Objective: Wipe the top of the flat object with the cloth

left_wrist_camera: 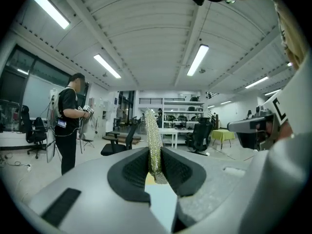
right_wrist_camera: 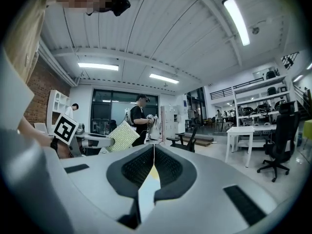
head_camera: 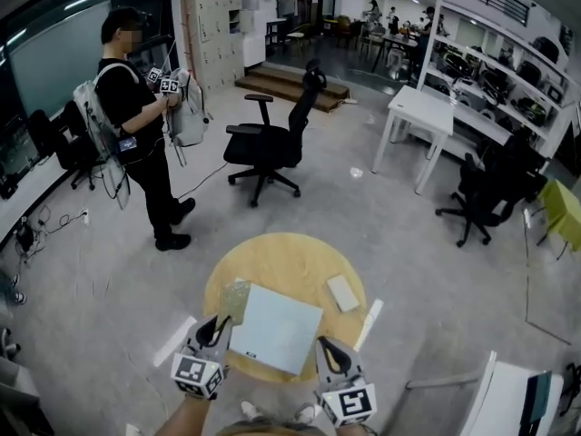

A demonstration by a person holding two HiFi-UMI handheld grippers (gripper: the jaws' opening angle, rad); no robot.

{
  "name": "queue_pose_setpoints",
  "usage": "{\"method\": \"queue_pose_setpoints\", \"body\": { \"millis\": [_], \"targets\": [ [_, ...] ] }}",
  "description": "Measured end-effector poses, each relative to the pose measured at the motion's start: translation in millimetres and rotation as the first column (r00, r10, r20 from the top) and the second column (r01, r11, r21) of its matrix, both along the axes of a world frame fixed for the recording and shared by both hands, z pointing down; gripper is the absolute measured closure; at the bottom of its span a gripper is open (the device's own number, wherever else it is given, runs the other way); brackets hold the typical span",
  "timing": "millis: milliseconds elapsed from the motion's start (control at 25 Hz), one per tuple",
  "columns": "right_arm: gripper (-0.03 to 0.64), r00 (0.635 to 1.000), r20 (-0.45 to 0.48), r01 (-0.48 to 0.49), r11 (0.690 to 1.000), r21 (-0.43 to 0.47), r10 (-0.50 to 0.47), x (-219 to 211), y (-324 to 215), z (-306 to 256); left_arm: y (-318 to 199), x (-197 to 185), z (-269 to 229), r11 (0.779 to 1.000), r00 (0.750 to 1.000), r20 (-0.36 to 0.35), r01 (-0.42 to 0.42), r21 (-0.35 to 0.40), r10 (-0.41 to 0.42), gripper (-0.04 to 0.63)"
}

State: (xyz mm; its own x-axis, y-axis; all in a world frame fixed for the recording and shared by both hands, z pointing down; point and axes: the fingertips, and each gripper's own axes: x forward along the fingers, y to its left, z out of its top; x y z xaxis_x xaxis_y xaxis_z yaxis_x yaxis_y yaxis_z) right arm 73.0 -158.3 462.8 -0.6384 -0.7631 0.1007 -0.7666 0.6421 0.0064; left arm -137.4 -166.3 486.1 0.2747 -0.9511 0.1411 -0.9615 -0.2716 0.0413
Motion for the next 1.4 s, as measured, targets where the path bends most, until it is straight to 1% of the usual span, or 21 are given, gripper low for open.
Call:
{"method": "queue_pose_setpoints", "body": {
  "millis": [120,240,320,400,440,520,560,640,680,880,1040,1200,1400],
  "targets": [
    [0.615,1.000,0.009,0.029,0.999,0.017,-0.030,-1.5,8.3,-9.3,22.6,8.4,-33.2,0.997,1.000,0.009,0.003,0.078,-0.004,0.532],
    [0.615,0.998,0.014,0.068,0.997,0.035,-0.069,-8.2,19.6,-18.5,50.6,7.8,-60.5,0.989,0.999,0.023,0.024,0.143,-0.028,0.532],
    [0.615,0.995,0.019,0.095,0.994,0.053,-0.096,-13.0,29.2,-26.7,70.7,3.5,-74.9,0.983,0.998,0.020,0.048,0.176,-0.052,0.532],
    [0.615,0.991,0.037,0.123,0.989,0.082,-0.126,-16.6,36.8,-39.5,89.5,0.2,-87.4,0.978,0.997,0.001,0.075,0.196,-0.076,0.532],
    [0.615,0.989,0.027,0.140,0.986,0.087,-0.143,-17.1,40.2,-41.5,98.6,-1.7,-91.9,0.975,0.996,-0.015,0.089,0.203,-0.088,0.532],
    [0.615,0.984,-0.022,0.176,0.981,0.080,-0.175,-16.5,46.5,-36.8,116.5,-6.6,-98.4,0.969,0.993,-0.040,0.116,0.218,-0.110,0.532],
    [0.615,0.983,-0.020,0.184,0.979,0.083,-0.183,-17.7,48.9,-38.4,125.3,-9.9,-100.8,0.966,0.992,-0.044,0.129,0.225,-0.122,0.532],
    [0.615,0.981,0.034,0.185,0.977,0.104,-0.190,-23.5,53.2,-51.2,142.6,-17.3,-105.2,0.959,0.988,-0.041,0.151,0.239,-0.146,0.532],
    [0.615,0.980,0.047,0.187,0.976,0.111,-0.193,-25.7,56.0,-55.5,151.2,-20.7,-107.3,0.956,0.987,-0.037,0.160,0.245,-0.156,0.532],
    [0.615,0.980,0.047,0.188,0.974,0.127,-0.196,-22.1,71.4,-67.7,183.7,-25.5,-115.1,0.945,0.984,-0.010,0.176,0.275,-0.180,0.532],
    [0.615,0.984,0.062,0.156,0.977,0.147,-0.166,-6.9,71.6,-73.8,186.3,-22.5,-115.8,0.940,0.983,-0.005,0.177,0.291,-0.183,0.532],
    [0.615,0.988,0.075,0.123,0.983,0.136,-0.134,13.5,74.9,-72.7,185.3,-10.3,-113.7,0.940,0.984,-0.021,0.173,0.294,-0.175,0.532],
    [0.615,0.991,0.053,0.112,0.984,0.137,-0.121,13.1,70.6,-79.3,170.9,-8.8,-114.4,0.947,0.990,-0.034,0.144,0.288,-0.140,0.532]
  ]
}}
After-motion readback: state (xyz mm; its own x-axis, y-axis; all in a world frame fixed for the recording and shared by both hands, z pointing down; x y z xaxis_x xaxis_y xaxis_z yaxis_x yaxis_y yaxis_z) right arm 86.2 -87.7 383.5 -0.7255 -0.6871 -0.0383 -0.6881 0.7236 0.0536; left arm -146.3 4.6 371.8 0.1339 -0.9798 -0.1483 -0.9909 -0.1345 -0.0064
